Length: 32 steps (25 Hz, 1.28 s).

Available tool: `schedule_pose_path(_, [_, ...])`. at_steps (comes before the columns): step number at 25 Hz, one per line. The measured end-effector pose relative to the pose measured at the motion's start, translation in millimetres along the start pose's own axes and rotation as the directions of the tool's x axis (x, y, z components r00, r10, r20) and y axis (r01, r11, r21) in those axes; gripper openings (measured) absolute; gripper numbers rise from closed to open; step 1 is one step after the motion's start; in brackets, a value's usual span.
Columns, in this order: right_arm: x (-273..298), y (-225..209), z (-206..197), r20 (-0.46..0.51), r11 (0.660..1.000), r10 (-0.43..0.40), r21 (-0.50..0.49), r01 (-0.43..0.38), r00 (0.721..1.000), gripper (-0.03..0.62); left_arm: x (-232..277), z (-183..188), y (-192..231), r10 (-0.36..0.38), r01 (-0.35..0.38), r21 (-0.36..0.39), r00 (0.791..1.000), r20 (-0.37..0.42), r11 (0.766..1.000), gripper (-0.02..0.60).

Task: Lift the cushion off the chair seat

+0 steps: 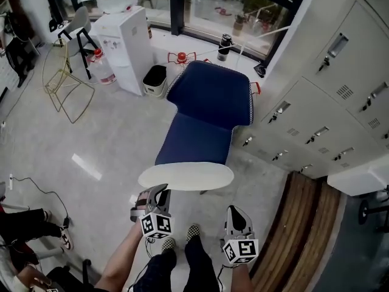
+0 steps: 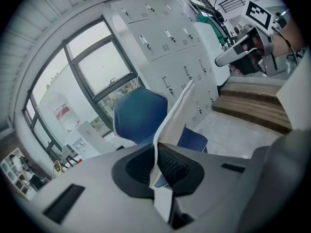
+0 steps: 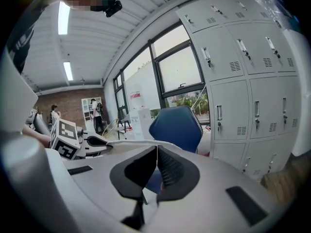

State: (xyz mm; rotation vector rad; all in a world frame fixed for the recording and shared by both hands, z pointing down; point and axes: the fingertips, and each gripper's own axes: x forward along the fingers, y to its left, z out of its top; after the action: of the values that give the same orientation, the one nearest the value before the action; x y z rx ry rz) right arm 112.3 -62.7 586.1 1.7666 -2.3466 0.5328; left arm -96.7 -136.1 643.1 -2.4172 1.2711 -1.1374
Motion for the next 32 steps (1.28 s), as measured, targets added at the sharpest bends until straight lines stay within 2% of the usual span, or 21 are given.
schedule_pose_path(8, [-31,25,48,0.020,1.000,0.015,0.000,-0.015,1.000,0.028,-71,44,31,-0.005,0.007,-0.061,0.999,0.037,0.998,0.031])
schedule_pose_path(22, [-109,66,172,0.082,0.995,0.040,-0.099,-0.032,0.996,0.029,-218,131,86,0.014,-0.005,-0.083,0.995,0.101,0.997,0.031])
schedule_pose_path(29, [-151,101,210,0.118,0.993,0.064,-0.105,-0.052,0.991,0.028,-284,145,108,0.049,-0.035,-0.127,0.993,0.112,0.991,0.031])
schedule_pose_path(32, [-165,111,222,0.139,0.994,0.062,-0.103,-0.048,0.988,0.028,-304,147,114,0.060,-0.047,-0.116,0.992,0.110,0.992,0.031])
